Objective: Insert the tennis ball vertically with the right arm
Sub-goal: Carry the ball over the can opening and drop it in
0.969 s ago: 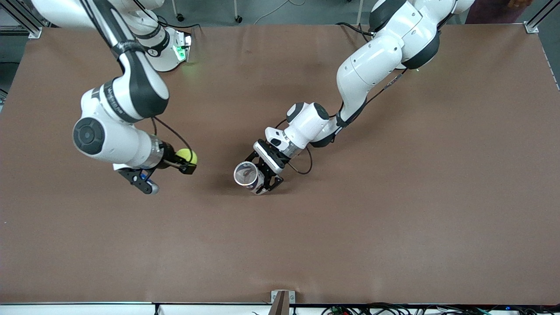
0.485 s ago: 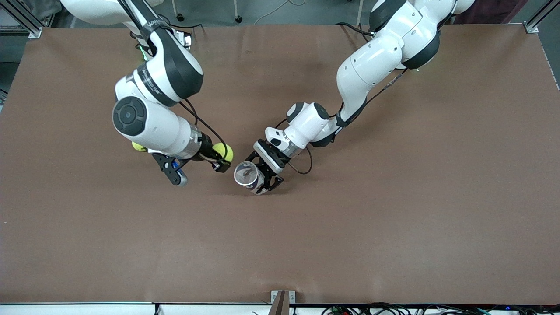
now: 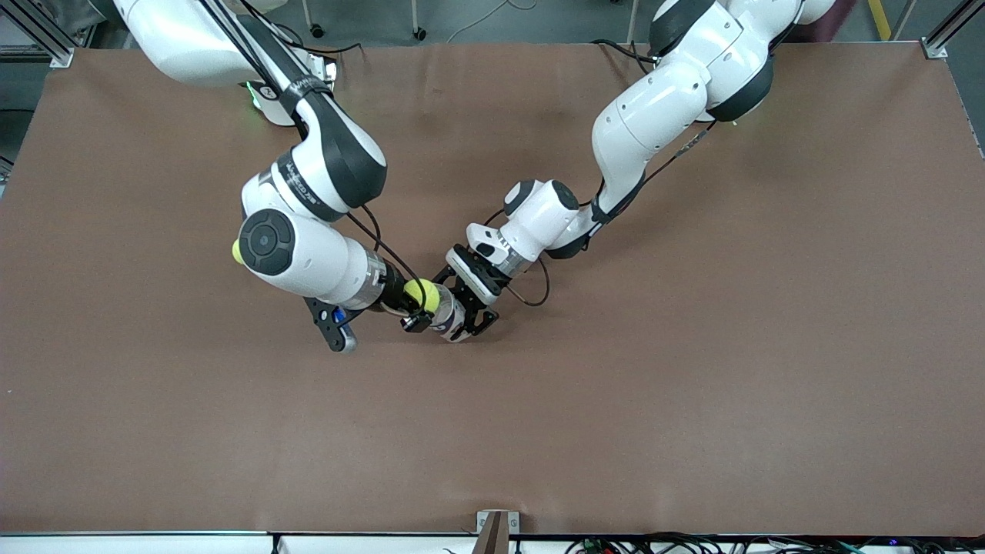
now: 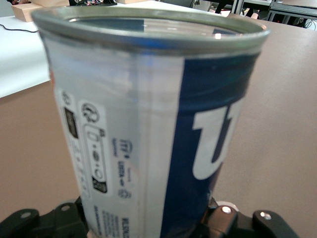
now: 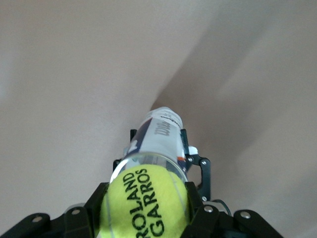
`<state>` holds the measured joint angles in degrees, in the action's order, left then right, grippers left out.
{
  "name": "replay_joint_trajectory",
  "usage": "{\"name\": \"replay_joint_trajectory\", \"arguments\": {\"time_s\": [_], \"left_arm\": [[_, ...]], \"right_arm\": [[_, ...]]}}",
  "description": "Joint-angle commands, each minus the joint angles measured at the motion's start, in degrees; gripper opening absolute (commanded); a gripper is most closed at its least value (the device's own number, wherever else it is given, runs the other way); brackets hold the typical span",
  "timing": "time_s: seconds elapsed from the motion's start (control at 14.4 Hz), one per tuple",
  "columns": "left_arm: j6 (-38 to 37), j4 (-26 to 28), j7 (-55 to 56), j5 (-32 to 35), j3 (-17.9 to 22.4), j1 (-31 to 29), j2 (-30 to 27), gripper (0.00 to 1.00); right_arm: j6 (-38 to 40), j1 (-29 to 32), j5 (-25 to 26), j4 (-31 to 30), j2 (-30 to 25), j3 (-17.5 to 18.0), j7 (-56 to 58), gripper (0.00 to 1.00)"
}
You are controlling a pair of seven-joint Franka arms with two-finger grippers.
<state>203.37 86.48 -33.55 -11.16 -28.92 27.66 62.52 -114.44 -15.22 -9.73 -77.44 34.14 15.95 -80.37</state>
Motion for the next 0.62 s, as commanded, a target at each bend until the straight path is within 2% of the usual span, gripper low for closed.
{"name": "replay_joint_trajectory", "arguments": {"time_s": [0.0, 0.21, 0.28, 0.35, 0.42, 0.48, 0.55], "left_arm": [[0.27, 1.23, -0.38, -0.53, 0.27, 0.03, 0.32, 0.79], [0.27, 1.23, -0.29, -0.61, 0.27, 0.03, 0.32, 0.79], [0.27, 1.23, -0.29, -0.53, 0.36, 0.03, 0.32, 0.79], [0.18, 1.23, -0.29, -0.53, 0.27, 0.03, 0.32, 0.79], [0.27, 1.23, -0.29, -0.61, 0.27, 0.12, 0.41, 0.79], [0.18, 1.23, -0.29, -0.62, 0.27, 0.03, 0.32, 0.79], [0.27, 1.23, -0.38, -0.62, 0.27, 0.12, 0.41, 0.79]], "right_arm": [[-0.69, -1.3, 0.76, 1.59, 1.54, -0.49, -1.37, 0.0], [-0.52, -2.27, 1.91, 1.5, 1.72, -0.49, -1.37, 0.02], [-0.52, -2.19, 1.91, 1.5, 1.72, -0.49, -1.37, 0.05], [-0.52, -2.18, 1.83, 1.5, 1.72, -0.49, -1.37, 0.3], [-0.52, -2.18, 1.82, 1.5, 1.72, -0.49, -1.55, 0.8], [-0.43, -2.18, 1.91, 1.5, 1.72, -0.49, -2.16, 1.0], [-0.17, -2.18, 1.83, 1.5, 1.72, -0.4, -2.34, 1.0]]}}
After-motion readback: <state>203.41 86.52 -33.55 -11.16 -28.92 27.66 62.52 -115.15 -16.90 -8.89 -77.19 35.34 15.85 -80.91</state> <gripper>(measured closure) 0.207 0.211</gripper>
